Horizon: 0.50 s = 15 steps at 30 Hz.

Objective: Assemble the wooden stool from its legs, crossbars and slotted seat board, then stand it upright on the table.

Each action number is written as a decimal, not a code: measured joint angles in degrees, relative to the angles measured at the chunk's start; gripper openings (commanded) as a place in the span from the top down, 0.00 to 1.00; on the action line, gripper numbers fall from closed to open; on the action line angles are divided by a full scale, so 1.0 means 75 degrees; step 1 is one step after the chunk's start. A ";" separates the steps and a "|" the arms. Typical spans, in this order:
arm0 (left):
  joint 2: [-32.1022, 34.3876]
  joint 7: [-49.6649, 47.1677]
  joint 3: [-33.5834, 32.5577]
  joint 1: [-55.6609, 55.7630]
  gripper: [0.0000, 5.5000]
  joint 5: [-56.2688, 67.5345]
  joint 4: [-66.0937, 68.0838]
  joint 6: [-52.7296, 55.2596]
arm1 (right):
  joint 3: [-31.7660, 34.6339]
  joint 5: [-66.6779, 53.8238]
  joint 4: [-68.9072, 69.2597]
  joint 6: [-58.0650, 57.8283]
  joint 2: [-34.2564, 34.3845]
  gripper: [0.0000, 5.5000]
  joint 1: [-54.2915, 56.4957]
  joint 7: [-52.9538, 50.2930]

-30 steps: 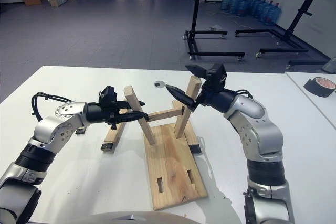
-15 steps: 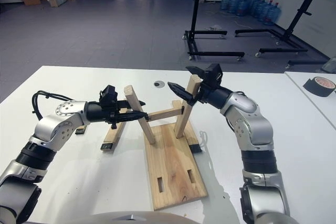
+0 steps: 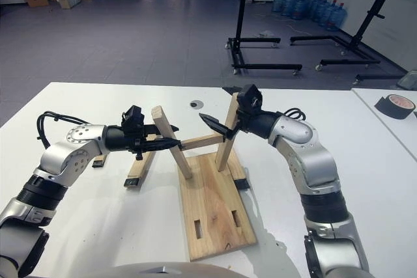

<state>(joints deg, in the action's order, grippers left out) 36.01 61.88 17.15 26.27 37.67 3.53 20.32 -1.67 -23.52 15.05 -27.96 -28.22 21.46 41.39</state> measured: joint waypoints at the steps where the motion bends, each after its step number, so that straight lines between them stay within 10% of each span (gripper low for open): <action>1: 0.0021 0.0008 0.0004 0.0012 0.63 0.0000 0.0000 0.0006 | -0.0001 0.0000 0.0032 -0.0055 0.0000 0.02 -0.0002 -0.0002; 15: 0.0193 -0.0148 -0.0012 0.0173 0.63 0.0087 -0.0413 0.0634 | -0.0301 0.0603 0.0534 -0.0226 -0.0035 0.02 -0.0135 -0.0561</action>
<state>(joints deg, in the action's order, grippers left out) 37.46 60.77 17.07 27.57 38.32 0.43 25.07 -3.93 -19.00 19.06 -29.65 -28.49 20.45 37.18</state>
